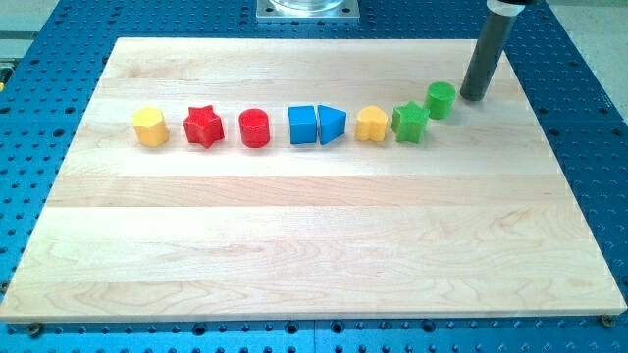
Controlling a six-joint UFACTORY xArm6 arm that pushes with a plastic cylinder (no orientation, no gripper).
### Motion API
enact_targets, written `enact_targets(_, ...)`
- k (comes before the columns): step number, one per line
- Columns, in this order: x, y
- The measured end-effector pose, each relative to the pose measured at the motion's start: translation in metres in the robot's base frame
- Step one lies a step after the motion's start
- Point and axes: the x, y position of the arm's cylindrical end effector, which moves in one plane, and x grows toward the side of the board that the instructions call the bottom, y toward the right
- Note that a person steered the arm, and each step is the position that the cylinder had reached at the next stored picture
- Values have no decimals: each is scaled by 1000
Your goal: Place the arm to the center right side of the board
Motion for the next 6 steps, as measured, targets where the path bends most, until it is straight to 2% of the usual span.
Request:
enact_targets(4,-14,0)
enact_targets(5,-8,-11)
enact_targets(6,24,16)
